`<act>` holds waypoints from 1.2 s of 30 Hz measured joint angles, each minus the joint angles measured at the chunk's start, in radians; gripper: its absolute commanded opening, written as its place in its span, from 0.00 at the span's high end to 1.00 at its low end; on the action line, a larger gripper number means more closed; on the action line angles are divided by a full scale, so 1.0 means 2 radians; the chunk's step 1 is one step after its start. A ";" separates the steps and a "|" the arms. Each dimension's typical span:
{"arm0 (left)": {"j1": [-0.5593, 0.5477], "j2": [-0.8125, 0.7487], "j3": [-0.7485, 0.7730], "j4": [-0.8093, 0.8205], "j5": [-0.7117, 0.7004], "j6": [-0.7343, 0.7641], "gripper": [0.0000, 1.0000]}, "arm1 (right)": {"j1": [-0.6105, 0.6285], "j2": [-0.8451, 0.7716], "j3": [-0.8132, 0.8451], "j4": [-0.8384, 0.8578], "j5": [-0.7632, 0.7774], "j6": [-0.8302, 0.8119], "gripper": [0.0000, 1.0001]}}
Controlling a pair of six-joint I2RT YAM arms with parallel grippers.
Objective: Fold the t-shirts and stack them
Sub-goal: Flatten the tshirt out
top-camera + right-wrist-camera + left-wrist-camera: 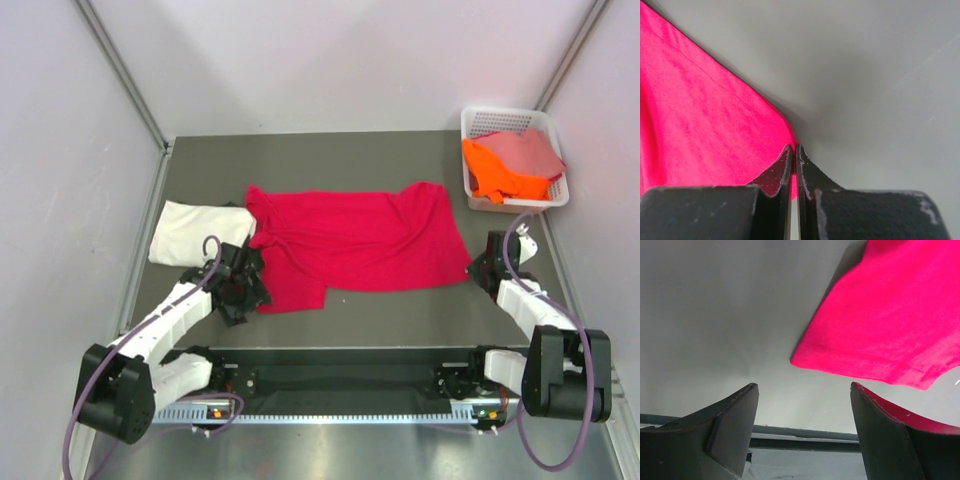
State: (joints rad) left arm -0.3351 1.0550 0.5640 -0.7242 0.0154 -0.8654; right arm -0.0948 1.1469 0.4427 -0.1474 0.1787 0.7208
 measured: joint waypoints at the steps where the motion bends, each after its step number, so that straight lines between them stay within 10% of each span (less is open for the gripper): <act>1: 0.000 0.002 0.000 0.001 0.000 0.000 0.22 | 0.000 -0.001 -0.002 0.002 0.000 -0.001 1.00; 19: -0.015 0.080 0.007 0.066 0.002 -0.034 0.34 | 0.000 -0.017 -0.012 0.005 -0.001 -0.002 1.00; 27: -0.022 0.089 0.003 0.095 -0.014 -0.068 0.57 | 0.000 -0.029 -0.020 0.007 -0.002 -0.002 1.00; 32: -0.023 0.079 -0.010 0.110 -0.040 -0.092 1.00 | 0.000 -0.037 -0.022 0.010 -0.002 -0.002 1.00; 36: -0.024 0.084 -0.008 0.116 -0.051 -0.096 1.00 | 0.000 -0.040 -0.023 0.010 -0.003 -0.002 1.00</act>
State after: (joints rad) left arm -0.3828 1.2228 0.5480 -0.4927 -0.0856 -1.0580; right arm -0.0948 1.0672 0.3973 -0.1268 0.1730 0.7170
